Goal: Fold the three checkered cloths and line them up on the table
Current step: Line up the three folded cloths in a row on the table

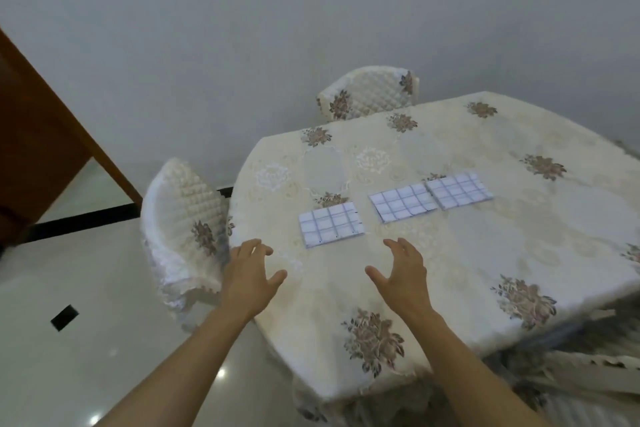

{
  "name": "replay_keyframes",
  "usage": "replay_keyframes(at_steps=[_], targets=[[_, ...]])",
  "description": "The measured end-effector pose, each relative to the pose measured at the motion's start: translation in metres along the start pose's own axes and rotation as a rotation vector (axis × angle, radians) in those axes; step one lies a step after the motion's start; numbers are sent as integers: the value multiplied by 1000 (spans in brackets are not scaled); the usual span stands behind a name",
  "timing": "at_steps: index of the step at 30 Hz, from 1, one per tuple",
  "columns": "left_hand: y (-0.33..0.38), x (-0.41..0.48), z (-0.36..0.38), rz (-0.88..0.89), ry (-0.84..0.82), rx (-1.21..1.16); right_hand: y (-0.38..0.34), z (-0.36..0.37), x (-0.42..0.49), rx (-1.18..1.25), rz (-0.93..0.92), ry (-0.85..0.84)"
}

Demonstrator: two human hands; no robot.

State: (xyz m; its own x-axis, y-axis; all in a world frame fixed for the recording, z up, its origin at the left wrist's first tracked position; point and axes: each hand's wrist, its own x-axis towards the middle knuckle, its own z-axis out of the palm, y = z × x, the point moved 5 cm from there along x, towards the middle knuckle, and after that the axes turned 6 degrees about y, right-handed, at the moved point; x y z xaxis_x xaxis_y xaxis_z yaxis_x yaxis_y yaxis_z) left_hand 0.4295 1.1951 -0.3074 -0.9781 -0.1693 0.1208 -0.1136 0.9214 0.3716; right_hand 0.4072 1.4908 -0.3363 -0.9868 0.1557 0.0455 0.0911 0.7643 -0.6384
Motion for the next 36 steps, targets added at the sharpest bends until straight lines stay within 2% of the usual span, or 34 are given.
replay_keyframes(at_steps=[5, 11, 15, 24, 36], targets=[[-9, 37, 39, 19, -117, 2, 9, 10, 16, -45, 97, 49], [-27, 90, 62, 39, -158, -62, -6, 26, 33, -133, 211, 109], [-39, 120, 79, 44, -198, -54, -21, 40, 46, -211, 224, 142], [-47, 129, 120, 98, -286, 27, -10, 74, 47, -217, 326, 99], [-37, 141, 156, 141, -216, 165, 7, 115, 83, -224, 325, -28]])
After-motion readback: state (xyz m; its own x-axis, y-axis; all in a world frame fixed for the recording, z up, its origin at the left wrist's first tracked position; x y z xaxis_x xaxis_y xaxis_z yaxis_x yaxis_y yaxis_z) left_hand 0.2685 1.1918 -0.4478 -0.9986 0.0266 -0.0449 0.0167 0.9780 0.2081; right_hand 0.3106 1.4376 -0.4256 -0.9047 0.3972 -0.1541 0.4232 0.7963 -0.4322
